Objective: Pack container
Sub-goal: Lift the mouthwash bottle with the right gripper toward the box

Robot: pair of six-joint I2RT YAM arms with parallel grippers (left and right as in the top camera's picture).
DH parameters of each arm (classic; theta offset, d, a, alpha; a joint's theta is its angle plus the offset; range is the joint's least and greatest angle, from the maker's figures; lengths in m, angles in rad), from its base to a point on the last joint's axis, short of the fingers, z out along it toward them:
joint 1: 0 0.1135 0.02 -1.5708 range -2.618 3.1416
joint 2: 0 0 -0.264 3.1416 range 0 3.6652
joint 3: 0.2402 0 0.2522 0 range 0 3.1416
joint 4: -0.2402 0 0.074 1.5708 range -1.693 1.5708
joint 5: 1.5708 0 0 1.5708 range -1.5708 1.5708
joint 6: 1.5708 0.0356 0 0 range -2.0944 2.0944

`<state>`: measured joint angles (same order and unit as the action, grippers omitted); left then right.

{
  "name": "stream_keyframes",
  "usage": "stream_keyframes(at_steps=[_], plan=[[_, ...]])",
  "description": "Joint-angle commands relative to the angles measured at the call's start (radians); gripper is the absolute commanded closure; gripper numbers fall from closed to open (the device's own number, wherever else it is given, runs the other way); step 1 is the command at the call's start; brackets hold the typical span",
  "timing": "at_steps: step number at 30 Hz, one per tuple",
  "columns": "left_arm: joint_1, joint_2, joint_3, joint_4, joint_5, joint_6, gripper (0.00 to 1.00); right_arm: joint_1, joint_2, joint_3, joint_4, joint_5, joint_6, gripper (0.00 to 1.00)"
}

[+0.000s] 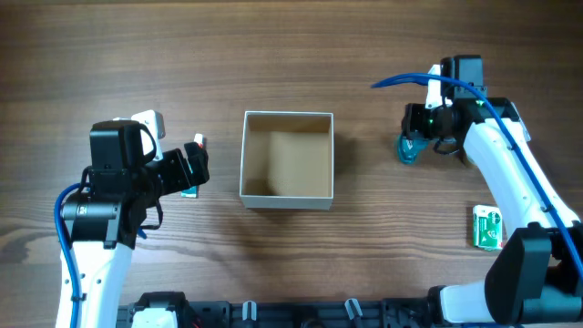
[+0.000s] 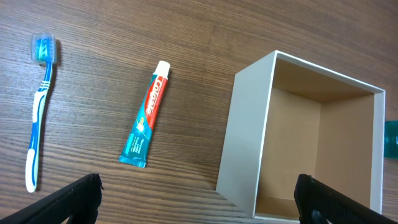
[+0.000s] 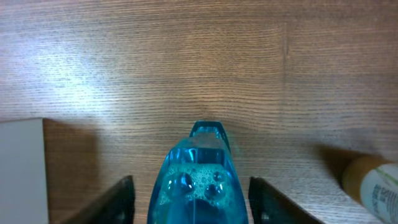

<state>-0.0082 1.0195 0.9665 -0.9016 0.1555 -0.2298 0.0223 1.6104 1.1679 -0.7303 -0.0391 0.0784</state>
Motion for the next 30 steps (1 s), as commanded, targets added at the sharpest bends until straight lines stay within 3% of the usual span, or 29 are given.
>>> stream_keyframes(at_steps=[1, 5, 9, 14, 20, 22, 26, 30], plan=[[0.002, 0.002, 0.022, -0.001, 0.027, 0.02, 0.0, -0.005, 0.009, 0.021, 0.011, 0.016, 0.0, 0.61], [0.002, 0.002, 0.022, -0.001, 0.027, 0.02, 0.0, -0.005, 0.009, 0.021, 0.011, 0.016, 0.0, 0.74], [0.002, 0.002, 0.022, -0.001, 0.027, 0.02, 0.0, -0.002, -0.01, 0.023, -0.004, 0.015, 0.003, 0.96], [0.002, 0.002, 0.022, 0.003, 0.026, 0.02, 0.0, 0.062, -0.153, 0.09, -0.143, 0.017, 0.01, 0.96], [0.002, 0.002, 0.022, -0.01, -0.077, 0.021, 0.0, 0.343, -0.235, 0.353, -0.307, 0.068, 0.199, 0.96], [0.002, 0.002, 0.022, -0.023, -0.145, 0.02, 0.0, 0.454, -0.228, 0.399, -0.302, 0.138, 0.268, 0.96], [0.002, 0.002, 0.022, -0.108, -0.426, -0.036, 0.0, 0.635, -0.165, 0.43, -0.246, 0.232, 0.376, 0.96], [0.002, 0.002, 0.022, -0.113, -0.445, -0.039, 0.0, 0.728, -0.031, 0.43, -0.144, 0.28, 0.454, 0.96]])
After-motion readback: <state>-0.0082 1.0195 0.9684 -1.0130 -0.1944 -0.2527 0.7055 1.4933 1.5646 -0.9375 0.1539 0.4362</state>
